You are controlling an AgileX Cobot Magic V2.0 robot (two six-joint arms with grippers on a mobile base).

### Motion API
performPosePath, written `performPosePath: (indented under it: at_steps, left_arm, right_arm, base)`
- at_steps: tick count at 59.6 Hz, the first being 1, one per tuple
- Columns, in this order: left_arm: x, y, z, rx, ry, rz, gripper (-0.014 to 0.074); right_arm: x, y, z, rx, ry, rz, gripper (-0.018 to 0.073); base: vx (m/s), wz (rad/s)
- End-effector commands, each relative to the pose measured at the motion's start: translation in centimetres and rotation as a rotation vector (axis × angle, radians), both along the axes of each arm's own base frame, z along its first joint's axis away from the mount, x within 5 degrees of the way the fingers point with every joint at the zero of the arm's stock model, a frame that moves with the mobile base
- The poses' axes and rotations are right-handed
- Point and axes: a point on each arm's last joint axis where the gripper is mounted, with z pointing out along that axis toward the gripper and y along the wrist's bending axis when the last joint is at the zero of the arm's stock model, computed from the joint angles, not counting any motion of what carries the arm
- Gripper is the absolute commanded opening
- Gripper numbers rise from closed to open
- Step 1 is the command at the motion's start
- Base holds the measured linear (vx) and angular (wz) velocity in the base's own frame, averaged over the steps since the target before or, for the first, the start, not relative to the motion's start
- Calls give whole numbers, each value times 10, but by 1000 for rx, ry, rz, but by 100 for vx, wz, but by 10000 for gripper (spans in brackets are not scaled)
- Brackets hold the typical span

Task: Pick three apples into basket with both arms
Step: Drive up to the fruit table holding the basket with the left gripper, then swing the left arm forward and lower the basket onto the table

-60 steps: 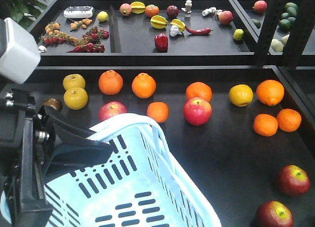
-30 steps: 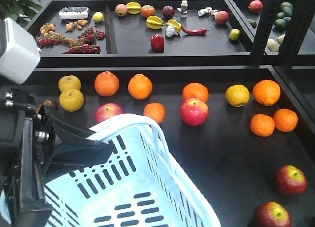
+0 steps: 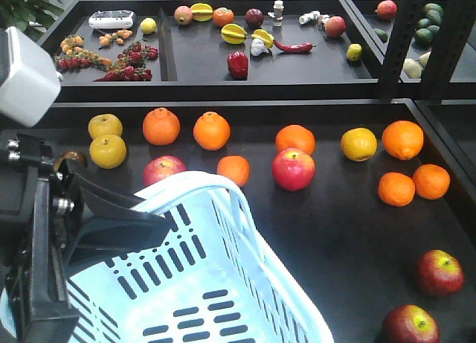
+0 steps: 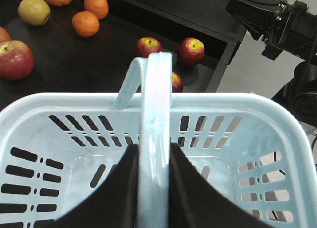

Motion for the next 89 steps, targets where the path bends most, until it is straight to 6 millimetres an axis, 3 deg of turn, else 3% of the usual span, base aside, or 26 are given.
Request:
performPosePath:
  at_steps: [1, 69, 89]
  left_arm:
    - [-3, 0, 18, -113, -43, 28, -6]
    - [-1, -1, 18, -121, -49, 38, -6]
    - [12, -1, 29, -221, -157, 141, -6]
  right_arm:
    - [-1, 1, 2, -6, -65, 13, -4]
    - [-1, 1, 2, -6, -65, 13, -4]
    - [-1, 1, 2, -6, -65, 13, -4]
  base:
    - [0, 0]
    - [0, 0]
    - [0, 0]
